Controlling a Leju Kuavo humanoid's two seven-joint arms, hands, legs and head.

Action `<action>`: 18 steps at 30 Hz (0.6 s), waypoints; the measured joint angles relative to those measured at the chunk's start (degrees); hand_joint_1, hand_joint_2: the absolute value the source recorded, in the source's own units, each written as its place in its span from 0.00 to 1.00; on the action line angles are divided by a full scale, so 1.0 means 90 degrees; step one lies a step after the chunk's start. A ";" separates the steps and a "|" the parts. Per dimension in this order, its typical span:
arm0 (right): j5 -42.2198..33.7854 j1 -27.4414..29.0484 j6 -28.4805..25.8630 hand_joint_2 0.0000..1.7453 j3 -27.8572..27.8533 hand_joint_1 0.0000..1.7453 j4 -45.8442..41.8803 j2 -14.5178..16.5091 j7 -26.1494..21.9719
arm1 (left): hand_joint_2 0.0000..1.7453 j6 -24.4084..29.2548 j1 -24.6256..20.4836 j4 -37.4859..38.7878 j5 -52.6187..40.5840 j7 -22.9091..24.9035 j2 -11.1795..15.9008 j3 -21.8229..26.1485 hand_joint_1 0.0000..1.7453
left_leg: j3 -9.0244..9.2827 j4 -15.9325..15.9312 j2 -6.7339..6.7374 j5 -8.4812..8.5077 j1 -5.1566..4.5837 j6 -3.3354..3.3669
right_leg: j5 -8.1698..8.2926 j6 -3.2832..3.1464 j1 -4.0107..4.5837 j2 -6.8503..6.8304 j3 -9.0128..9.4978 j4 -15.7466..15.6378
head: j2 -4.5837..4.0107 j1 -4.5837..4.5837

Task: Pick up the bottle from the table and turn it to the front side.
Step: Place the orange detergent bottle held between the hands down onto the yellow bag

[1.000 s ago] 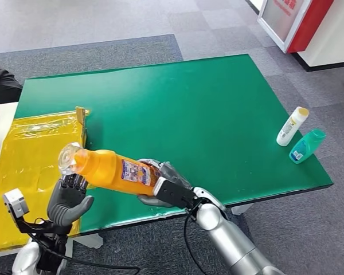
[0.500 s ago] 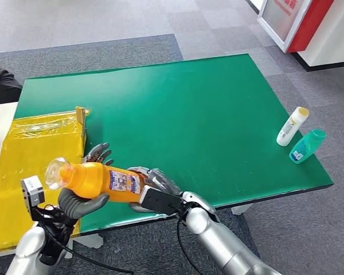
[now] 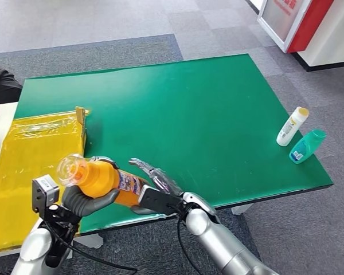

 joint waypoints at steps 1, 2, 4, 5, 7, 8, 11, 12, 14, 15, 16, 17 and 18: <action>0.0010 0.0021 -0.0002 1.00 -0.0038 0.00 -0.0023 0.0004 0.0005 | 1.00 0.0037 0.0004 -0.0042 -0.0090 0.0005 -0.0012 0.0002 1.00 | 0.0000 0.0000 0.0000 0.0000 0.0000 0.0000 | 0.0000 0.0000 0.0000 0.0000 0.0000 0.0000 | 0.0000 0.0000; 0.0021 0.0045 -0.0005 1.00 -0.0086 0.00 -0.0050 0.0005 0.0010 | 1.00 0.0089 0.0007 -0.0085 -0.0213 0.0018 -0.0021 0.0004 1.00 | 0.0000 0.0000 0.0000 0.0000 0.0000 0.0000 | 0.0000 0.0000 0.0000 0.0000 0.0000 0.0000 | 0.0000 0.0000; 0.0032 0.0095 -0.0018 1.00 -0.0196 0.00 -0.0109 0.0006 0.0020 | 1.00 0.0229 0.0006 -0.0170 -0.0578 0.0089 -0.0019 0.0010 1.00 | 0.0000 0.0000 0.0000 0.0000 0.0000 0.0000 | 0.0000 0.0000 0.0000 0.0000 0.0000 0.0000 | 0.0000 0.0001; 0.0034 0.0122 -0.0025 1.00 -0.0265 0.00 -0.0143 0.0005 0.0025 | 1.00 0.0320 0.0001 -0.0210 -0.0843 0.0166 0.0000 0.0012 1.00 | 0.0000 0.0000 0.0000 0.0000 0.0000 0.0000 | 0.0000 0.0000 0.0000 0.0000 0.0000 0.0000 | 0.0000 0.0001; 0.0032 0.0186 -0.0032 1.00 -0.0413 0.00 -0.0226 0.0000 0.0032 | 1.00 0.0485 -0.0035 -0.0269 -0.1421 0.0381 0.0090 0.0016 1.00 | 0.0001 0.0000 0.0000 0.0001 0.0000 0.0000 | 0.0000 0.0000 0.0000 0.0000 -0.0001 0.0000 | 0.0000 0.0000; 0.0023 0.0223 -0.0033 1.00 -0.0492 0.00 -0.0273 -0.0004 0.0033 | 1.00 0.0547 -0.0076 -0.0288 -0.1719 0.0520 0.0165 0.0017 1.00 | 0.0001 0.0000 0.0000 0.0001 0.0000 -0.0001 | 0.0000 -0.0001 0.0000 0.0000 -0.0002 0.0000 | 0.0000 0.0000; -0.0031 0.0352 -0.0029 1.00 -0.0749 0.00 -0.0407 -0.0023 0.0039 | 1.00 0.0625 -0.0295 -0.0304 -0.2541 0.0951 0.0484 0.0023 1.00 | 0.0001 0.0000 0.0000 0.0004 0.0001 -0.0005 | 0.0002 -0.0003 0.0001 0.0000 -0.0004 0.0001 | 0.0000 -0.0001; -0.0052 0.0395 -0.0024 1.00 -0.0836 0.00 -0.0447 -0.0032 0.0036 | 1.00 0.0629 -0.0384 -0.0303 -0.2776 0.1077 0.0600 0.0027 1.00 | 0.0001 0.0000 0.0000 0.0005 0.0001 -0.0007 | 0.0003 -0.0005 0.0001 0.0001 -0.0005 0.0001 | 0.0000 -0.0001; -0.0093 0.0478 -0.0005 1.00 -0.1000 0.00 -0.0516 -0.0049 0.0016 | 1.00 0.0617 -0.0577 -0.0288 -0.3199 0.1306 0.0844 0.0029 1.00 | 0.0001 0.0000 0.0001 0.0006 0.0001 -0.0008 | 0.0004 -0.0006 0.0002 0.0001 -0.0006 0.0001 | 0.0000 -0.0001; -0.0107 0.0519 0.0003 1.00 -0.1074 0.00 -0.0544 -0.0055 0.0004 | 1.00 0.0605 -0.0684 -0.0268 -0.3418 0.1408 0.0962 0.0025 1.00 | 0.0001 0.0000 0.0001 0.0007 0.0002 -0.0008 | 0.0004 -0.0007 0.0002 0.0001 -0.0006 0.0002 | 0.0000 0.0000; -0.0118 0.0560 0.0013 1.00 -0.1147 0.00 -0.0570 -0.0060 -0.0007 | 1.00 0.0594 -0.0796 -0.0234 -0.3643 0.1497 0.1086 0.0018 1.00 | 0.0001 0.0000 0.0001 0.0007 0.0002 -0.0009 | 0.0004 -0.0007 0.0002 0.0001 -0.0007 0.0002 | 0.0000 -0.0001; -0.0125 0.0602 0.0021 1.00 -0.1214 0.00 -0.0594 -0.0063 -0.0017 | 1.00 0.0586 -0.0913 -0.0186 -0.3878 0.1574 0.1202 0.0010 1.00 | 0.0001 0.0000 0.0001 0.0007 0.0002 -0.0009 | 0.0005 -0.0007 0.0002 0.0001 -0.0007 0.0002 | 0.0000 0.0000; -0.0130 0.0643 0.0029 1.00 -0.1280 0.00 -0.0612 -0.0066 -0.0028 | 1.00 0.0583 -0.1029 -0.0123 -0.4153 0.1645 0.1312 -0.0001 1.00 | 0.0001 0.0000 0.0001 0.0007 0.0002 -0.0009 | 0.0006 -0.0008 0.0002 0.0001 -0.0007 0.0002 | 0.0000 0.0000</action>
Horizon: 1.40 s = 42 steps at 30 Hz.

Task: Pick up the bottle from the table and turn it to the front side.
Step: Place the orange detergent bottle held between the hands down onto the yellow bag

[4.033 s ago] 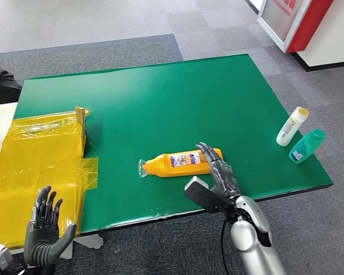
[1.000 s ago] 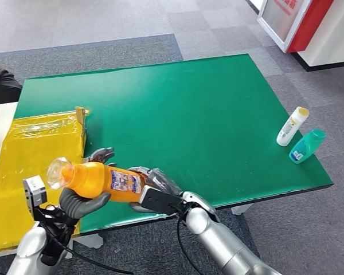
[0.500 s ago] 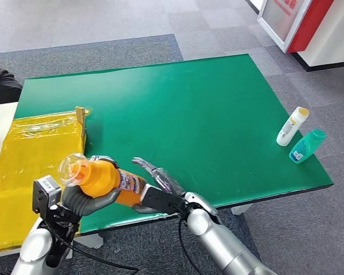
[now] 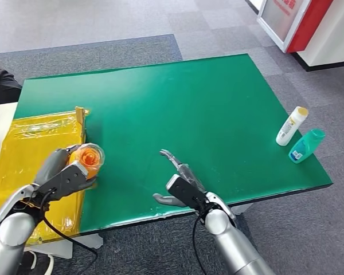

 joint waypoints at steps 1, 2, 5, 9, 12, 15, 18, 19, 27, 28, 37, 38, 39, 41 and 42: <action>-0.0003 0.0043 0.0012 1.00 -0.0062 0.00 -0.0018 -0.0002 -0.0011 | 1.00 -0.0001 -0.0116 0.0077 -0.0302 0.0062 0.0113 -0.0019 1.00 | 0.0000 0.0000 0.0000 0.0000 0.0000 0.0000 | 0.0001 -0.0001 0.0000 0.0000 -0.0001 0.0000 | 0.0000 0.0000; -0.0005 0.0086 0.0024 1.00 -0.0118 0.00 -0.0030 -0.0004 -0.0023 | 1.00 -0.0001 -0.0234 0.0169 -0.0622 0.0119 0.0215 -0.0053 1.00 | 0.0000 0.0000 0.0000 0.0000 0.0000 0.0000 | 0.0002 -0.0001 0.0000 0.0000 -0.0001 0.0000 | 0.0000 0.0000; -0.0015 0.0190 0.0069 1.00 -0.0254 0.00 -0.0047 -0.0005 -0.0062 | 1.00 -0.0001 -0.0576 0.0534 -0.1536 0.0248 0.0474 -0.0248 1.00 | 0.0000 0.0000 0.0000 0.0000 0.0000 0.0000 | 0.0002 -0.0001 -0.0001 0.0000 -0.0001 0.0000 | 0.0000 0.0000; -0.0082 0.0269 0.0139 1.00 -0.0376 0.00 -0.0041 -0.0005 -0.0137 | 1.00 -0.0134 -0.0932 0.1149 -0.2257 0.0227 0.0684 -0.0562 1.00 | -0.0001 0.0000 0.0002 0.0000 -0.0001 0.0000 | 0.0003 -0.0002 -0.0001 0.0002 -0.0001 0.0000 | 0.0000 0.0001; -0.0123 0.0289 0.0177 1.00 -0.0434 0.00 -0.0026 -0.0005 -0.0185 | 1.00 -0.0226 -0.1071 0.1638 -0.2450 0.0138 0.0802 -0.0831 1.00 | 0.0000 0.0000 0.0005 0.0000 -0.0001 0.0000 | 0.0003 -0.0002 -0.0001 0.0005 -0.0003 0.0000 | 0.0000 -0.0001; -0.0174 0.0295 0.0196 1.00 -0.0466 0.00 0.0002 -0.0006 -0.0225 | 1.00 -0.0207 -0.1083 0.2000 -0.2482 0.0091 0.0844 -0.1022 1.00 | -0.0001 0.0000 0.0007 -0.0001 -0.0001 0.0000 | 0.0003 -0.0002 -0.0001 0.0006 -0.0004 0.0000 | 0.0000 -0.0001; -0.0204 0.0294 0.0199 1.00 -0.0469 0.00 0.0033 -0.0007 -0.0245 | 1.00 -0.0137 -0.1078 0.2295 -0.2545 0.0111 0.0846 -0.1160 1.00 | -0.0001 0.0000 0.0007 -0.0001 -0.0001 0.0000 | 0.0002 -0.0002 -0.0001 0.0006 -0.0003 0.0000 | 0.0000 0.0000; -0.0206 0.0294 0.0201 1.00 -0.0469 0.00 0.0046 -0.0007 -0.0250 | 1.00 -0.0102 -0.1076 0.2382 -0.2574 0.0138 0.0842 -0.1200 1.00 | -0.0001 0.0000 0.0007 -0.0001 -0.0001 0.0000 | 0.0002 -0.0002 -0.0001 0.0006 -0.0003 0.0000 | 0.0000 0.0001; -0.0213 0.0294 0.0218 1.00 -0.0469 0.00 0.0132 -0.0005 -0.0260 | 1.00 0.0100 -0.1076 0.2722 -0.2726 0.0253 0.0816 -0.1317 1.00 | -0.0001 0.0000 0.0007 -0.0001 -0.0001 -0.0001 | 0.0003 -0.0003 -0.0001 0.0006 -0.0002 0.0000 | 0.0000 0.0001; -0.0215 0.0295 0.0223 1.00 -0.0469 0.00 0.0166 -0.0005 -0.0262 | 1.00 0.0178 -0.1076 0.2802 -0.2802 0.0272 0.0794 -0.1330 0.88 | -0.0001 0.0000 0.0007 0.0000 -0.0001 -0.0001 | 0.0003 -0.0003 -0.0001 0.0006 -0.0002 0.0000 | 0.0000 0.0001; -0.0206 0.0301 0.0265 1.00 -0.0466 0.00 0.0353 0.0002 -0.0268 | 1.00 0.0764 -0.0938 0.3183 -0.3515 0.0482 0.0306 -0.1000 0.00 | -0.0002 0.0000 0.0006 -0.0001 -0.0001 0.0000 | 0.0003 -0.0002 -0.0001 0.0005 0.0000 0.0000 | 0.0000 0.0001; -0.0202 0.0303 0.0273 1.00 -0.0466 0.00 0.0362 0.0002 -0.0267 | 1.00 0.0775 -0.0914 0.3190 -0.3566 0.0508 0.0242 -0.0937 0.00 | -0.0002 0.0000 0.0006 -0.0001 -0.0001 0.0000 | 0.0003 -0.0002 -0.0001 0.0005 0.0000 0.0000 | 0.0000 0.0001; -0.0195 0.0304 0.0281 1.00 -0.0466 0.00 0.0370 0.0002 -0.0266 | 1.00 0.0784 -0.0890 0.3195 -0.3613 0.0526 0.0182 -0.0873 0.00 | -0.0002 0.0000 0.0006 -0.0001 -0.0001 0.0000 | 0.0003 -0.0002 -0.0001 0.0005 0.0000 0.0000 | 0.0000 0.0000; -0.0185 0.0307 0.0295 1.00 -0.0466 0.00 0.0376 0.0004 -0.0263 | 1.00 0.0799 -0.0851 0.3200 -0.3683 0.0553 0.0079 -0.0754 0.00 | -0.0002 0.0000 0.0006 -0.0001 -0.0001 0.0000 | 0.0003 -0.0002 -0.0001 0.0005 -0.0001 0.0000 | 0.0000 0.0000; -0.0182 0.0308 0.0299 1.00 -0.0466 0.00 0.0378 0.0004 -0.0261 | 1.00 0.0806 -0.0836 0.3202 -0.3707 0.0562 0.0034 -0.0701 0.00 | -0.0002 0.0000 0.0006 -0.0001 -0.0001 0.0000 | 0.0003 -0.0002 -0.0001 0.0005 -0.0001 0.0000 | 0.0000 -0.0001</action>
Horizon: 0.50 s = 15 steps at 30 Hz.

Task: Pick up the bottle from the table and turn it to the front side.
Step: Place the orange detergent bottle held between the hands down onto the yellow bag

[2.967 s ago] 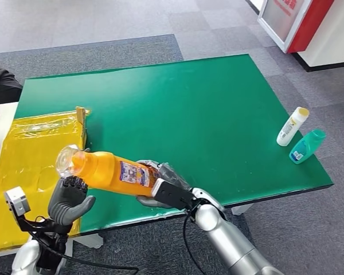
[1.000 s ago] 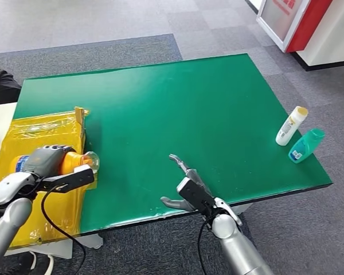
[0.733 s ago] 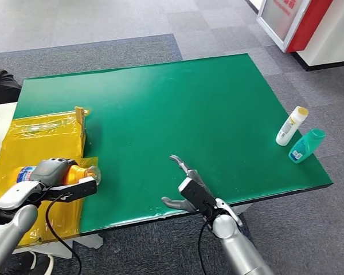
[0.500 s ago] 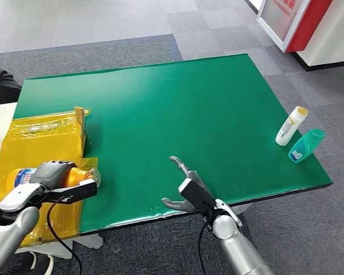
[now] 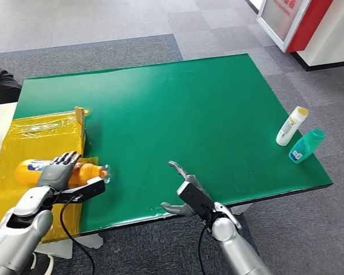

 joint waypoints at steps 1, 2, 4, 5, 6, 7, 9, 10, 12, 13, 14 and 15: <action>0.0001 0.0001 0.0002 1.00 0.0000 0.00 0.0000 0.0000 0.0001 | 1.00 0.0004 0.0013 0.0001 -0.0014 0.0007 -0.0039 0.0046 0.00 | 0.0000 0.0000 0.0000 0.0000 0.0000 0.0000 | 0.0000 0.0000 0.0000 0.0000 0.0000 0.0000 | 0.0000 0.0001; 0.0001 0.0001 0.0002 1.00 -0.0001 0.00 0.0000 0.0000 0.0002 | 1.00 0.0008 0.0026 0.0002 -0.0023 0.0011 -0.0076 0.0086 0.00 | 0.0000 0.0000 0.0000 0.0000 0.0000 0.0000 | 0.0000 0.0000 0.0000 0.0000 0.0000 0.0000 | 0.0000 0.0000; 0.0001 0.0005 0.0003 1.00 -0.0001 0.00 0.0000 0.0000 0.0005 | 1.00 0.0011 0.0057 0.0001 -0.0030 0.0006 -0.0144 0.0167 0.00 | 0.0000 0.0000 0.0000 0.0001 0.0000 0.0000 | 0.0000 0.0000 0.0000 0.0000 0.0000 0.0000 | 0.0000 0.0000; 0.0002 0.0009 0.0004 1.00 -0.0002 0.00 0.0000 0.0000 0.0007 | 1.00 0.0010 0.0078 0.0001 -0.0031 -0.0005 -0.0176 0.0210 0.00 | 0.0001 0.0000 0.0000 0.0001 0.0000 -0.0001 | 0.0000 0.0000 0.0000 0.0000 0.0000 0.0000 | 0.0000 -0.0001; 0.0002 0.0015 0.0005 1.00 -0.0002 0.00 0.0000 0.0000 0.0009 | 1.00 0.0010 0.0101 0.0000 -0.0031 -0.0022 -0.0202 0.0256 0.00 | 0.0001 0.0000 0.0000 0.0001 0.0000 -0.0001 | 0.0000 0.0000 0.0000 0.0000 0.0000 0.0000 | 0.0000 0.0000; 0.0003 0.0025 0.0005 1.00 -0.0002 0.00 0.0000 0.0000 0.0011 | 1.00 0.0009 0.0127 0.0000 -0.0031 -0.0040 -0.0228 0.0301 0.00 | 0.0001 0.0000 0.0000 0.0001 0.0000 -0.0001 | 0.0000 0.0000 0.0001 0.0000 0.0000 0.0000 | 0.0000 0.0001; 0.0004 0.0049 0.0004 1.00 -0.0002 0.00 0.0000 0.0000 0.0012 | 1.00 0.0009 0.0178 -0.0002 -0.0013 -0.0093 -0.0266 0.0384 0.00 | 0.0001 0.0000 0.0000 0.0001 0.0000 -0.0001 | 0.0000 0.0000 0.0001 0.0000 0.0001 0.0000 | 0.0000 0.0001; 0.0004 0.0064 0.0004 1.00 -0.0002 0.00 -0.0001 0.0000 0.0012 | 1.00 0.0009 0.0208 -0.0013 0.0018 -0.0134 -0.0282 0.0425 0.00 | 0.0001 0.0000 0.0000 0.0001 0.0000 -0.0001 | 0.0000 0.0000 0.0001 0.0000 0.0001 0.0000 | 0.0000 0.0001; 0.0003 0.0095 0.0001 1.00 -0.0002 0.00 -0.0002 -0.0001 0.0013 | 1.00 0.0008 0.0290 -0.0091 0.0150 -0.0252 -0.0308 0.0519 0.00 | 0.0000 0.0000 0.0000 0.0001 0.0000 0.0000 | 0.0000 0.0000 0.0000 0.0000 0.0000 0.0000 | 0.0000 0.0001; 0.0002 0.0114 -0.0001 1.00 -0.0004 0.00 -0.0005 -0.0002 0.0014 | 1.00 0.0004 0.0349 -0.0166 0.0294 -0.0331 -0.0319 0.0580 0.00 | 0.0000 0.0000 0.0000 0.0000 0.0000 0.0000 | 0.0000 0.0000 0.0000 0.0000 0.0000 0.0000 | 0.0000 0.0001; -0.0004 0.0144 -0.0005 1.00 -0.0013 0.00 -0.0022 -0.0002 0.0015 | 1.00 -0.0001 0.0430 -0.0286 0.0516 -0.0432 -0.0330 0.0658 0.00 | 0.0000 0.0000 0.0000 0.0000 0.0000 0.0000 | 0.0000 0.0000 0.0000 0.0000 0.0000 0.0000 | 0.0000 0.0001; -0.0014 0.0186 -0.0013 1.00 -0.0025 0.00 -0.0052 -0.0002 0.0015 | 1.00 -0.0007 0.0533 -0.0442 0.0792 -0.0543 -0.0342 0.0752 0.00 | 0.0000 0.0000 0.0000 -0.0001 0.0000 0.0000 | -0.0001 0.0000 0.0000 0.0000 0.0000 0.0000 | 0.0000 0.0001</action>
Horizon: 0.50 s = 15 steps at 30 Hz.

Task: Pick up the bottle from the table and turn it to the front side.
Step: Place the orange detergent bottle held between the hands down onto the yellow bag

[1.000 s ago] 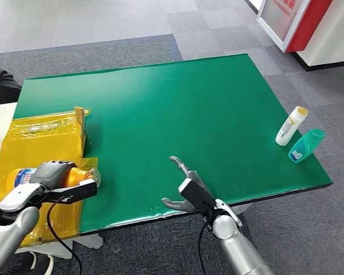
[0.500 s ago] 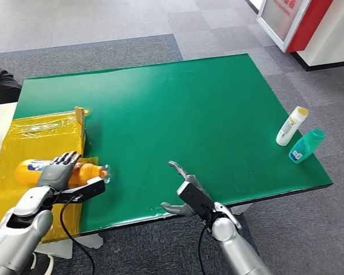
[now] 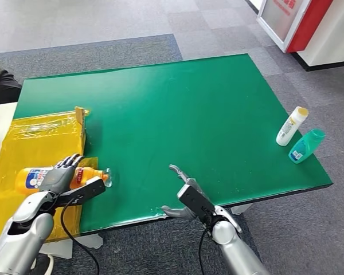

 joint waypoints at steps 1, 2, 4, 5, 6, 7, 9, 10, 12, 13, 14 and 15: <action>-0.0013 0.0054 -0.0009 1.00 -0.0020 0.00 -0.0047 0.0000 -0.0003 | 1.00 -0.0012 0.0127 -0.0196 0.0321 -0.0115 -0.0014 0.0114 0.00 | 0.0000 0.0000 0.0000 -0.0001 0.0000 0.0000 | -0.0001 0.0000 0.0000 0.0000 0.0000 0.0000 | 0.0000 0.0000; -0.0029 0.0117 -0.0016 1.00 -0.0044 0.00 -0.0107 0.0000 -0.0012 | 1.00 -0.0026 0.0270 -0.0430 0.0652 -0.0224 -0.0030 0.0247 0.00 | 0.0000 0.0000 0.0000 -0.0003 0.0000 -0.0001 | -0.0002 0.0000 0.0000 0.0001 -0.0001 0.0000 | 0.0000 0.0000; -0.0073 0.0252 -0.0026 1.00 -0.0096 0.00 -0.0245 0.0000 -0.0073 | 1.00 -0.0049 0.0588 -0.0940 0.1382 -0.0478 -0.0088 0.0541 0.00 | 0.0000 0.0000 0.0001 -0.0006 0.0000 0.0000 | -0.0006 0.0000 0.0000 0.0001 -0.0001 0.0000 | 0.0000 0.0000; -0.0105 0.0319 -0.0028 1.00 -0.0121 0.00 -0.0321 0.0000 -0.0127 | 1.00 -0.0036 0.0758 -0.1212 0.1799 -0.0676 -0.0130 0.0706 0.00 | 0.0000 0.0000 0.0001 -0.0008 0.0000 0.0000 | -0.0007 0.0000 0.0000 0.0001 -0.0001 0.0000 | 0.0000 -0.0001; -0.0144 0.0390 -0.0031 1.00 -0.0143 0.00 -0.0402 0.0001 -0.0198 | 1.00 0.0004 0.0942 -0.1492 0.2238 -0.0951 -0.0183 0.0880 0.00 | -0.0001 0.0000 0.0001 -0.0009 0.0000 0.0001 | -0.0009 0.0000 0.0000 0.0001 -0.0001 -0.0001 | 0.0000 -0.0001; -0.0182 0.0460 -0.0036 1.00 -0.0159 0.00 -0.0484 0.0002 -0.0272 | 1.00 0.0071 0.1128 -0.1760 0.2629 -0.1266 -0.0242 0.1052 0.00 | 0.0000 0.0000 0.0001 -0.0011 0.0000 0.0001 | -0.0012 0.0000 0.0000 0.0001 -0.0001 -0.0001 | 0.0000 -0.0001; -0.0253 0.0610 -0.0063 1.00 -0.0180 0.00 -0.0663 0.0019 -0.0424 | 1.00 0.0238 0.1516 -0.2295 0.3233 -0.1937 -0.0398 0.1402 0.00 | 0.0000 0.0000 0.0001 -0.0016 0.0000 0.0002 | -0.0018 -0.0002 0.0000 0.0000 0.0000 -0.0001 | 0.0000 -0.0001; -0.0285 0.0682 -0.0083 1.00 -0.0187 0.00 -0.0756 0.0037 -0.0488 | 1.00 0.0298 0.1700 -0.2527 0.3429 -0.2209 -0.0492 0.1558 0.00 | 0.0000 0.0000 0.0001 -0.0019 0.0000 0.0003 | -0.0021 -0.0003 0.0000 0.0000 0.0001 -0.0001 | 0.0000 -0.0001; -0.0360 0.0826 -0.0112 1.00 -0.0212 0.00 -0.0968 0.0099 -0.0594 | 1.00 0.0312 0.2056 -0.2959 0.3808 -0.2650 -0.0731 0.1861 0.00 | 0.0000 0.0000 0.0001 -0.0022 0.0000 0.0005 | -0.0023 -0.0004 0.0000 0.0000 0.0001 -0.0002 | 0.0000 -0.0001; -0.0408 0.0903 -0.0115 1.00 -0.0231 0.00 -0.1088 0.0139 -0.0642 | 1.00 0.0245 0.2228 -0.3149 0.4050 -0.2825 -0.0874 0.2008 0.00 | 0.0000 0.0000 0.0001 -0.0024 0.0000 0.0006 | -0.0024 -0.0004 0.0000 0.0000 0.0001 -0.0002 | 0.0000 0.0000; -0.0456 0.0983 -0.0110 1.00 -0.0255 0.00 -0.1208 0.0181 -0.0686 | 1.00 0.0136 0.2392 -0.3325 0.4325 -0.2974 -0.1026 0.2155 0.00 | 0.0000 0.0000 0.0001 -0.0026 0.0000 0.0006 | -0.0025 -0.0003 0.0000 0.0000 0.0002 -0.0002 | 0.0000 -0.0001; -0.0503 0.1064 -0.0101 1.00 -0.0282 0.00 -0.1329 0.0223 -0.0730 | 1.00 -0.0019 0.2542 -0.3480 0.4630 -0.3096 -0.1184 0.2297 0.00 | 0.0000 0.0000 0.0001 -0.0028 0.0000 0.0006 | -0.0025 -0.0003 0.0000 -0.0001 0.0002 -0.0002 | 0.0000 -0.0001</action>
